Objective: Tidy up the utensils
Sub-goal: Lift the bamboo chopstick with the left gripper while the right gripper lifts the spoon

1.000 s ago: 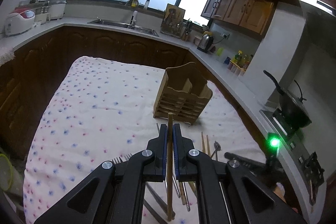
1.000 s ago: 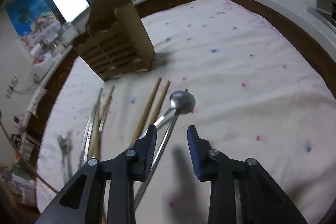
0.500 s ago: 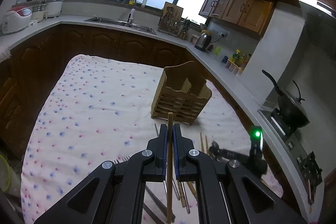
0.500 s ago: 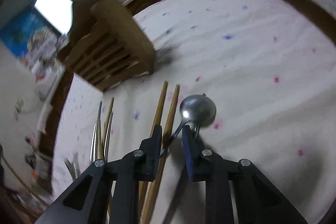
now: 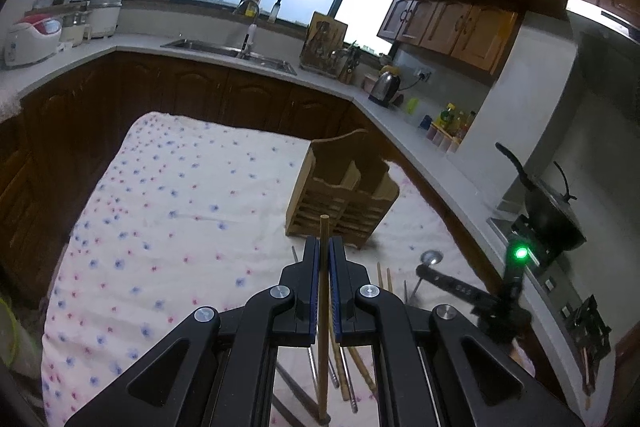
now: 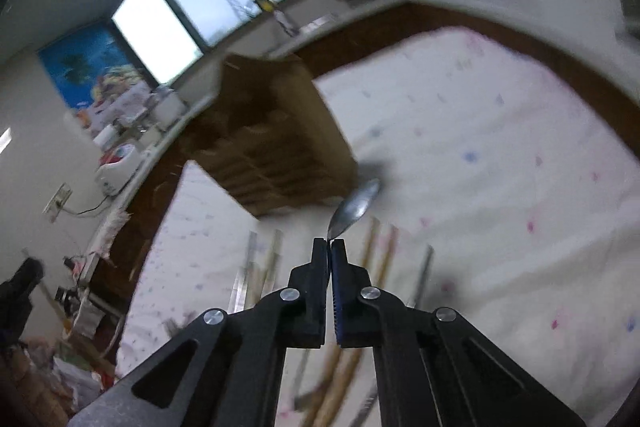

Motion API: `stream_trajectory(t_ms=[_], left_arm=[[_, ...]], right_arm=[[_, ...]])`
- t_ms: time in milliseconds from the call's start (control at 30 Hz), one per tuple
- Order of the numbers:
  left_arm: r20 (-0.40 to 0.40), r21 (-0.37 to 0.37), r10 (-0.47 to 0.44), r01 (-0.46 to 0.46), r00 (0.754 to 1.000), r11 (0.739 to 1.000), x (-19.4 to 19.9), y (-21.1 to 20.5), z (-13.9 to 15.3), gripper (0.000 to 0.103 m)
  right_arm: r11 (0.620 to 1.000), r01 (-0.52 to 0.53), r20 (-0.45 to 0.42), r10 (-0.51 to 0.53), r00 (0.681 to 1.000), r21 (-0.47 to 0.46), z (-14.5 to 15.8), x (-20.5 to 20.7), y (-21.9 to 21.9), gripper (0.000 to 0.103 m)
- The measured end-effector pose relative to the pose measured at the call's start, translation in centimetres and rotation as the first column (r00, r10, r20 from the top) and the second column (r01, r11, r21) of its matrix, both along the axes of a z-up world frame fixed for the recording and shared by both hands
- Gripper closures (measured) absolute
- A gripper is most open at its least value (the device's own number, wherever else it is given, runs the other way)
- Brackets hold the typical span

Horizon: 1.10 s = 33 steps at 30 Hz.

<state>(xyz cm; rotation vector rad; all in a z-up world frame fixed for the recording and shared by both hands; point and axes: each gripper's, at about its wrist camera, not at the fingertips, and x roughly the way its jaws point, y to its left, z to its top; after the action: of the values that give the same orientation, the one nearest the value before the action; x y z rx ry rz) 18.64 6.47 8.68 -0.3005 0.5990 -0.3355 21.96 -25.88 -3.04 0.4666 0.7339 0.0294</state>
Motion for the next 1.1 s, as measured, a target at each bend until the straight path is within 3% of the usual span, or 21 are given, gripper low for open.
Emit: stream_trajectory(t_ms=[167,433,500,567,667,900,1100], left_arm=[[0.033,0.001,0.004,-0.004,0.999,1.000,-0.1,0.2,0.5,0.100],[0.075,-0.017,0.014,-0.013,0.997,1.000,0.2,1.0,1.6,0.100],[0.079,-0.037,0.021,-0.019,0.997,0.999,0.3,1.2,1.7,0.100],[0.039,-0.024,-0.018,0.018,0.999,1.000,1.0,0.3,0.6,0.100],[0.017,-0.017,-0.029,0.029,0.999,0.999,1.6,-0.6,-0.5,0.100],[0.041,0.023,-0.010,0.009,0.999,1.000,1.9,-0.6,-0.2,0.100],[0.045,0.032,-0.008,0.007,0.999,0.999,1.9,-0.9,0.6,0.100]], right_arm=[[0.990,-0.067,0.105,0.080,0.991,-0.126,3.8,-0.3,3.3,0.101],[0.989,-0.055,0.196,0.081,0.977,-0.135,8.8,0.5,3.9,0.101],[0.950,-0.073,0.216,0.143,0.966,-0.304,9.4,0.1,6.7,0.100],[0.953,-0.156,0.180,0.207,0.962,-0.261,8.9,0.8,7.6,0.101],[0.948,-0.158,0.191,0.216,0.958,-0.278,8.8,0.6,8.3,0.100],[0.976,-0.077,0.215,0.122,0.969,-0.204,7.5,-0.6,6.3,0.101],[0.994,-0.060,0.179,0.076,0.981,-0.095,5.8,-1.4,5.0,0.101]])
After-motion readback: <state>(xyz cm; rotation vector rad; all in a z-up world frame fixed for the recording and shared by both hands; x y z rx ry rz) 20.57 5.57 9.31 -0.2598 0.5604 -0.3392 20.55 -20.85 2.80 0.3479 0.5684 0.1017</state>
